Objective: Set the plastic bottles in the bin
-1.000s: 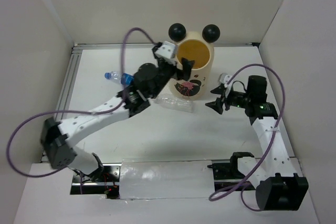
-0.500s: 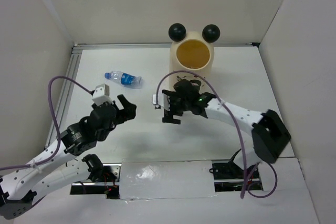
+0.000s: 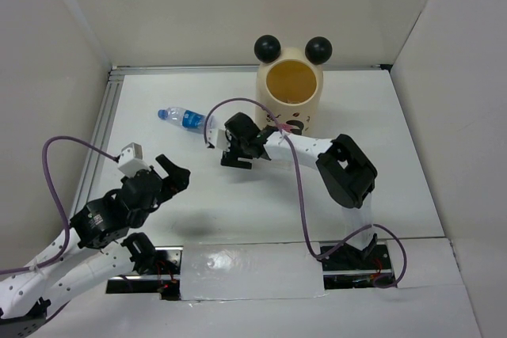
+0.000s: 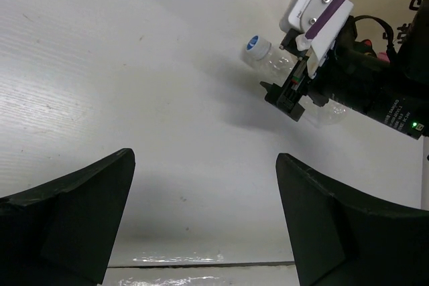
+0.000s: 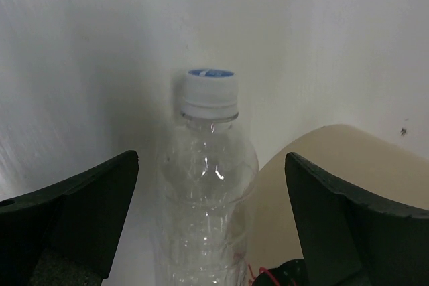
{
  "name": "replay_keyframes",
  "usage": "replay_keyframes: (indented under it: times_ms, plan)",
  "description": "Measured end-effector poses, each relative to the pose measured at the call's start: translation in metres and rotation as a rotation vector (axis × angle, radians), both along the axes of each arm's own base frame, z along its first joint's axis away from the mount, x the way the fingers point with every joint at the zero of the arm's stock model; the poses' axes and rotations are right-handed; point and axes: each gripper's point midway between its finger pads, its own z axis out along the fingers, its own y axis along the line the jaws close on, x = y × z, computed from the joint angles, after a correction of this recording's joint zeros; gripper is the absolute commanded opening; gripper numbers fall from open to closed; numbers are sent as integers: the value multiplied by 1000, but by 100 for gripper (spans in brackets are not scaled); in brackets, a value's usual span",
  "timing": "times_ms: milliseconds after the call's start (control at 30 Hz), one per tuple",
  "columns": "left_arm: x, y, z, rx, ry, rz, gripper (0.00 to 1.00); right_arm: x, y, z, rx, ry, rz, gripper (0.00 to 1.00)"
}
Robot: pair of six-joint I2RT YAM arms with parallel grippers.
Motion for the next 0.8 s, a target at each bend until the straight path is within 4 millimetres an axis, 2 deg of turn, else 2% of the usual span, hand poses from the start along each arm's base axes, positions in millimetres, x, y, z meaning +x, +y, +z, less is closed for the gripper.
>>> replay_keyframes:
  times_ms: [233,400,533,600,667,733,800]
  plan:
    - [3,-2,-11,14,48,30,99,-11,-30,-16,-113,71,-29,92]
    - [17,-2,-23,61,132,113,99,-26,-41,-27,-153,156,4,68]
    - [50,0,-19,48,201,207,99,-37,-42,-29,-147,228,74,52]
    - [70,7,-20,8,223,260,99,-50,-42,-28,-128,293,130,45]
    - [86,18,-21,-51,236,296,99,-64,-44,-25,-112,349,170,43]
    - [101,33,-19,-109,230,332,99,-83,-45,-14,-78,412,222,41]
    - [115,48,-19,-168,233,358,99,-100,-42,12,-3,444,286,41]
